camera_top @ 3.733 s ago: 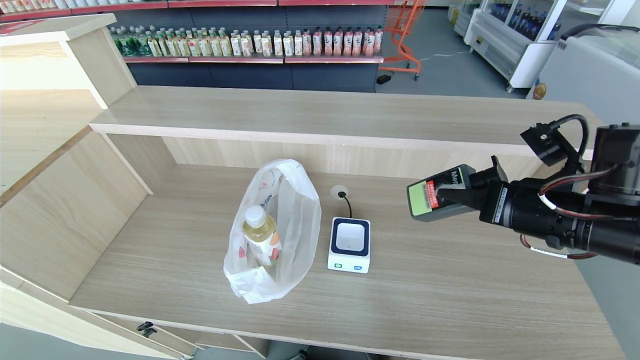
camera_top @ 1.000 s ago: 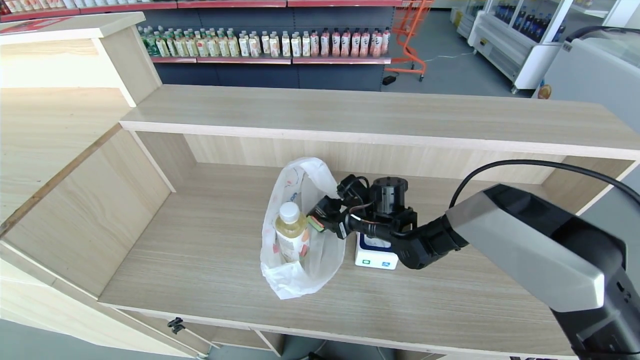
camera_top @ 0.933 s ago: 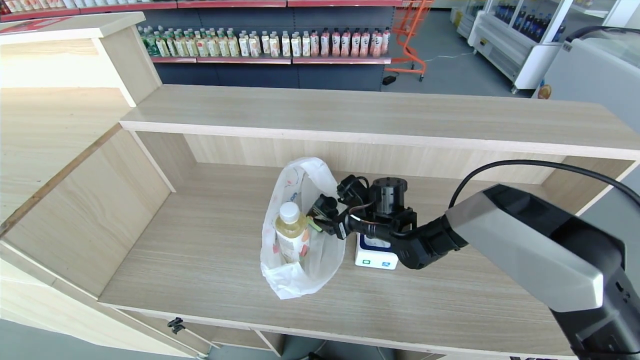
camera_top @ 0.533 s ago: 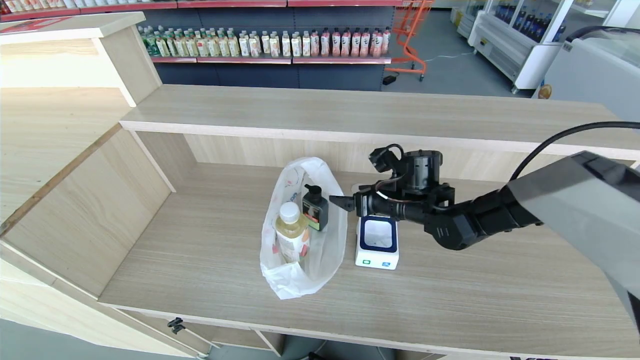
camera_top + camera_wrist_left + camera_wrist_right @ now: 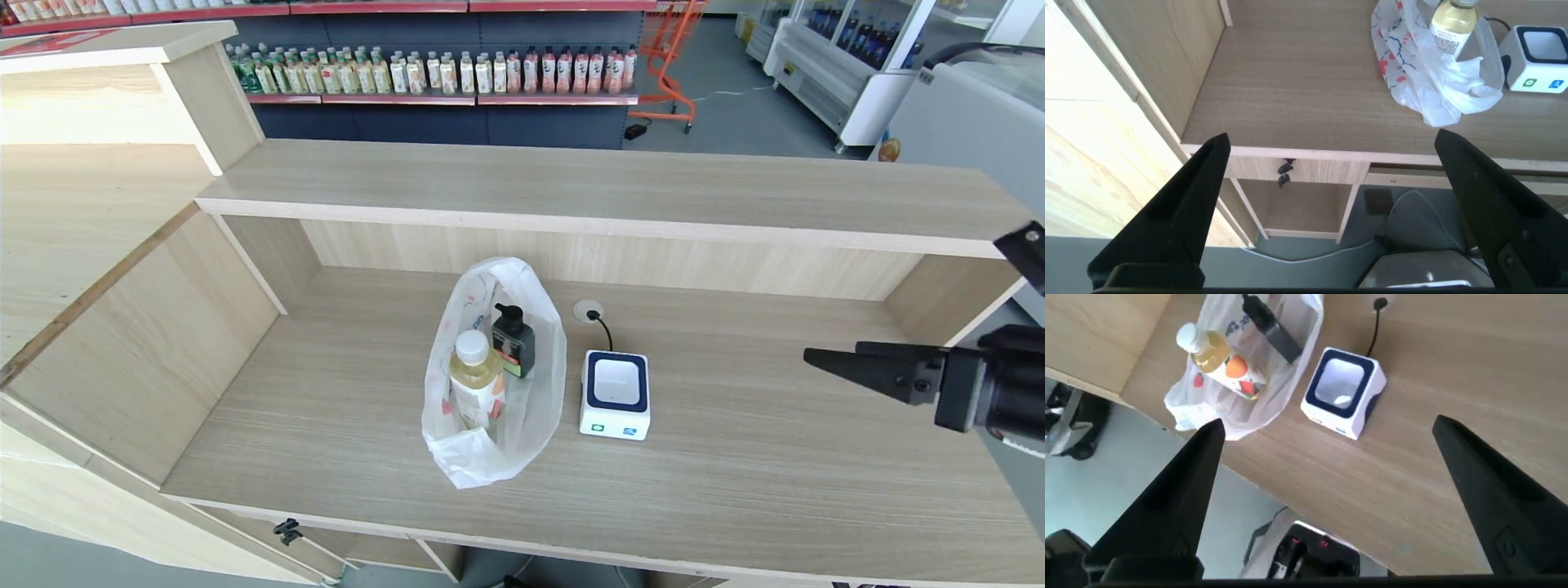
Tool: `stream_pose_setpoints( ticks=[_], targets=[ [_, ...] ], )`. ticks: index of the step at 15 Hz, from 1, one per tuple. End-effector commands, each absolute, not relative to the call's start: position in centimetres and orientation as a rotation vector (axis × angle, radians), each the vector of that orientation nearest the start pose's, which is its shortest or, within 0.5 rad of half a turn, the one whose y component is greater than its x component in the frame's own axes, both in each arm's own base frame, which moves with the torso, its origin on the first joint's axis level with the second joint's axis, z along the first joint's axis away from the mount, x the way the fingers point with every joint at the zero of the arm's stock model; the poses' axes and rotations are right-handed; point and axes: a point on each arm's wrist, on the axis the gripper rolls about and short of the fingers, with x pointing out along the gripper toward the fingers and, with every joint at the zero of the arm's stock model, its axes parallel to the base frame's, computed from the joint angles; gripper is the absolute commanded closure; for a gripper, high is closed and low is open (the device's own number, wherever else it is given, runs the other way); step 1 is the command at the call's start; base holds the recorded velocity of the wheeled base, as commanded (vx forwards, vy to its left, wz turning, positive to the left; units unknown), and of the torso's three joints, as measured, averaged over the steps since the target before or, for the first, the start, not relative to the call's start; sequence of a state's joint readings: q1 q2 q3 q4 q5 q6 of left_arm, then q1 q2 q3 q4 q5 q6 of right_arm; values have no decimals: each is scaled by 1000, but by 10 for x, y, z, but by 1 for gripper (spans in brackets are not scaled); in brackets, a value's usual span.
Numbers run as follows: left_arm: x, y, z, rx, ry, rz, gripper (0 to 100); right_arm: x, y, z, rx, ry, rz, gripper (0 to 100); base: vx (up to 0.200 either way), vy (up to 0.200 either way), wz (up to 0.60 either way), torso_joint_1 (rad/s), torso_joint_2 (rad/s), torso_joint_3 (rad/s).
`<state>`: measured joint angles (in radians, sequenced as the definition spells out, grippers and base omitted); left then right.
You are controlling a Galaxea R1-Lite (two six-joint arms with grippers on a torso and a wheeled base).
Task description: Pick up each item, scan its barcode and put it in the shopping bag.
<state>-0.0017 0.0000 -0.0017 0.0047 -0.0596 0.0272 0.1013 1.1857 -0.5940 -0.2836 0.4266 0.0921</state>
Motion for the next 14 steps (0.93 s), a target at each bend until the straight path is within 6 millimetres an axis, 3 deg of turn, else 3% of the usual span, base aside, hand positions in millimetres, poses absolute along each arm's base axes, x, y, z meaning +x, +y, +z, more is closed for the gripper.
stream_pose_setpoints(
  ticks=[1,4,6,8,10,14],
  targets=[
    [-23,-1,75,27,4,-60,0,33,4,121,96,287,219,0,0,0,0,0,0,0],
    [-23,-1,75,27,4,-61,0,-4,2,86,-3,154,102,0,0,0,0,0,0,0],
    [-23,-1,75,28,2,-60,0,-18,2,81,-23,58,134,0,0,0,0,0,0,0],
    [-23,-1,75,27,4,-60,0,-23,3,80,-34,-14,87,0,0,0,0,0,0,0],
    [-23,-1,75,27,4,-61,0,-23,-1,77,-18,-7,-75,0,0,0,0,0,0,0],
    [-23,-1,75,27,4,-61,0,-23,-1,76,-12,-6,-57,0,0,0,0,0,0,0]
  ],
)
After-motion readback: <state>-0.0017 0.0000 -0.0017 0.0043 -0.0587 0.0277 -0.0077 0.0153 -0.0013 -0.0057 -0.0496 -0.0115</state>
